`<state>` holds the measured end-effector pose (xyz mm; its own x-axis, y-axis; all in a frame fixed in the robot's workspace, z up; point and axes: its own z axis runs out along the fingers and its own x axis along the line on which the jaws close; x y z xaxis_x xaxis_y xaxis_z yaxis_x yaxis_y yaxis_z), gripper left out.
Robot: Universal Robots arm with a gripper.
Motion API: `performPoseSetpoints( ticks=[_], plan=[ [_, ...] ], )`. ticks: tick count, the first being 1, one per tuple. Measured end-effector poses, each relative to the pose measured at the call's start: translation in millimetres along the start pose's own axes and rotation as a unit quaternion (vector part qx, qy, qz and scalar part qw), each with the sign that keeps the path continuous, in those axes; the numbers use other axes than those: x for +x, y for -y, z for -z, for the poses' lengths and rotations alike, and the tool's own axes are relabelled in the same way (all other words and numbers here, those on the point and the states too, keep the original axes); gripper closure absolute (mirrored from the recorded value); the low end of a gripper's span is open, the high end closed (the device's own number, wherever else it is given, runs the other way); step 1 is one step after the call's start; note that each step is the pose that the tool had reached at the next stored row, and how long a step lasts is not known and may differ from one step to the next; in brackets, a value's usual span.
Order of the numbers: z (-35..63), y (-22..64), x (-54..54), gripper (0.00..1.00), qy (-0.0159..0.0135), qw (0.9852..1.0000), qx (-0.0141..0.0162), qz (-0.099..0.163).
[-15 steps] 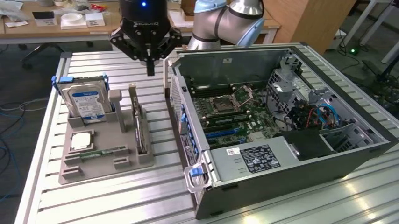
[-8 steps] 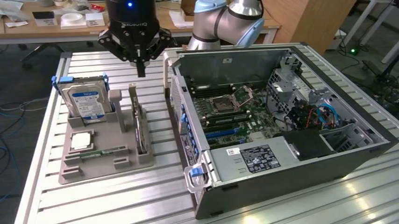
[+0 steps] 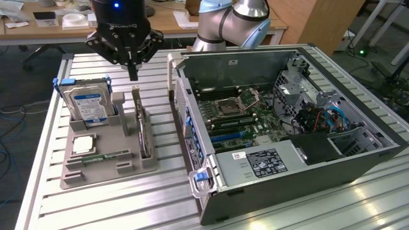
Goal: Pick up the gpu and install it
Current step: 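Reach for the gpu, then pick up the gpu and move the gpu toward the slot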
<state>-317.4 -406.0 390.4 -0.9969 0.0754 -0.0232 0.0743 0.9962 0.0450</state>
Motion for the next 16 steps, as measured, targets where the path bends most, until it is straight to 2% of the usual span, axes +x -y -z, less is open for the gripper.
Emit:
performPoseSetpoints(
  ticks=[10, 16],
  plan=[
    [0.3, 3.3, 24.8, 0.90, 0.0000, 1.0000, 0.0000, 0.000],
    [0.3, 3.5, 26.2, 0.90, 0.0000, 1.0000, 0.0000, 0.000]
  ],
)
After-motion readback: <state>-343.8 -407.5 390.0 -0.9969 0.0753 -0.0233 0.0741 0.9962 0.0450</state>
